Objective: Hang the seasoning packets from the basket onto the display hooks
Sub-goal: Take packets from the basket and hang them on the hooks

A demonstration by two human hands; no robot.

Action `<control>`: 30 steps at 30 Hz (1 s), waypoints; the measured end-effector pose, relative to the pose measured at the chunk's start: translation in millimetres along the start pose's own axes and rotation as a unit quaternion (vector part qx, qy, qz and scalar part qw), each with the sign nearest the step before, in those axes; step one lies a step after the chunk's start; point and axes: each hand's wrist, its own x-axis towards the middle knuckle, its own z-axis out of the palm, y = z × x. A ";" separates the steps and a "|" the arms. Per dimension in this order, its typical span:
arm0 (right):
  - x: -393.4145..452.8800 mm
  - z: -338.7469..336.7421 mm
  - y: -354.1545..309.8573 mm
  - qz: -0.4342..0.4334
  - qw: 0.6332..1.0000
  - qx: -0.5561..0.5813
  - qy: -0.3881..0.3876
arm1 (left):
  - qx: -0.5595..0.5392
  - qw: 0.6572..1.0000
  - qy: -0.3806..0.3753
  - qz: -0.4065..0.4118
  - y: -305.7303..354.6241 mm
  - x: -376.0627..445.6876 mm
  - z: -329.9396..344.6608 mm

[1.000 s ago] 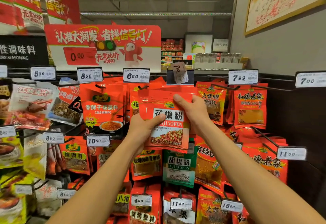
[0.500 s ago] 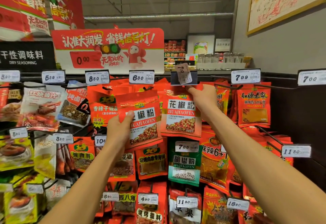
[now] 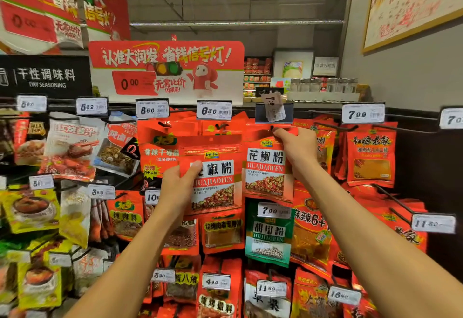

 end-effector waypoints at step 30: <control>24.8 -13.3 21.5 -0.149 0.967 -0.180 0.097 | -0.095 0.990 -0.088 -0.055 9.9 12.9 78.9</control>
